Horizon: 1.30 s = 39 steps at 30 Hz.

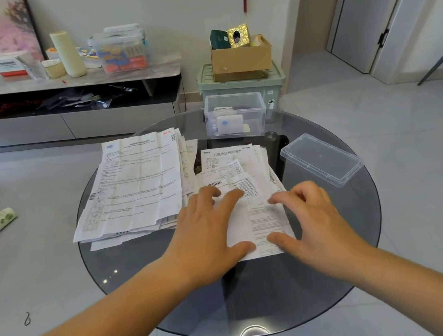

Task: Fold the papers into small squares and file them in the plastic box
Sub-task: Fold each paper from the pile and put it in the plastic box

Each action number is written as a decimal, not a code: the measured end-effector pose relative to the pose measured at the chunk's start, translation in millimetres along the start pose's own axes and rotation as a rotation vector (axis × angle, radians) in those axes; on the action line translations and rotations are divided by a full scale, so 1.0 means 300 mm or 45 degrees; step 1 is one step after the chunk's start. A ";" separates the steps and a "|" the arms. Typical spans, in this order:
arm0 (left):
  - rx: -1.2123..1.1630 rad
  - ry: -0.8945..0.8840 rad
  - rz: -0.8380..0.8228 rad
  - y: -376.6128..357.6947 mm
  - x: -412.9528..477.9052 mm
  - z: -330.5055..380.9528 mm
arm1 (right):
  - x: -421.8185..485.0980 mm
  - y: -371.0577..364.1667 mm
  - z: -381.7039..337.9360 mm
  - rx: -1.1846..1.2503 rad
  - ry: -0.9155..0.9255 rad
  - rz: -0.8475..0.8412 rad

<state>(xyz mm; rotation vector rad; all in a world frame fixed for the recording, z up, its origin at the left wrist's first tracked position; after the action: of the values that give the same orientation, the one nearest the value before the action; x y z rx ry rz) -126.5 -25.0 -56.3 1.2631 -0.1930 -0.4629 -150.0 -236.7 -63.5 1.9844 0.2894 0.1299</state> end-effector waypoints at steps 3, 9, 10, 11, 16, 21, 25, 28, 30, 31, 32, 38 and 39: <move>0.035 -0.023 -0.113 -0.006 0.009 -0.008 | -0.011 -0.012 0.000 -0.082 0.218 0.004; 0.111 -0.050 -0.153 0.019 0.034 -0.010 | -0.030 -0.031 -0.021 -0.059 0.297 -0.205; 0.122 -0.052 -0.160 0.027 0.041 -0.005 | -0.031 -0.027 -0.023 -0.050 0.296 -0.208; 0.117 -0.045 -0.172 0.035 0.047 0.001 | -0.032 -0.025 -0.023 -0.043 0.295 -0.209; -0.149 0.012 -0.296 0.081 0.080 0.038 | -0.039 -0.025 -0.027 -0.139 0.302 -0.168; -0.320 0.045 -0.271 0.101 0.085 0.041 | -0.050 -0.005 -0.024 -0.194 0.264 -0.162; -0.552 0.133 -0.274 0.100 0.065 0.035 | -0.053 0.007 -0.015 -0.227 0.257 -0.161; -0.915 0.242 -0.315 0.104 0.059 0.040 | -0.055 0.010 -0.012 -0.262 0.275 -0.180; -1.108 0.313 -0.422 0.105 0.053 0.040 | -0.060 0.009 -0.012 -0.268 0.302 -0.116; -1.166 0.331 -0.472 0.106 0.048 0.041 | -0.064 0.008 -0.014 -0.261 0.309 -0.075; -1.211 0.339 -0.513 0.108 0.044 0.042 | -0.068 0.008 -0.017 -0.248 0.309 -0.050; -0.914 0.196 -0.676 0.126 0.002 0.065 | -0.065 0.014 -0.006 -0.012 0.262 -0.023; -0.704 0.139 -0.669 0.124 -0.006 0.064 | -0.061 0.018 0.000 0.041 0.216 -0.057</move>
<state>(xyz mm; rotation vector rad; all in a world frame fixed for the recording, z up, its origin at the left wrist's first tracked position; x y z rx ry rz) -127.3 -32.5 -15.1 0.7764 0.3530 -0.8294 -166.9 -243.5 -57.8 2.0009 0.4480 0.2673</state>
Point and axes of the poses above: each hand's wrist, its own x-axis towards the middle knuckle, its own y-axis out of the back of the hand, z = x × y, the point moved 1 cm from there along x, towards the middle knuckle, and after that the axes turned 10 degrees about -z, right-handed, at the moved point
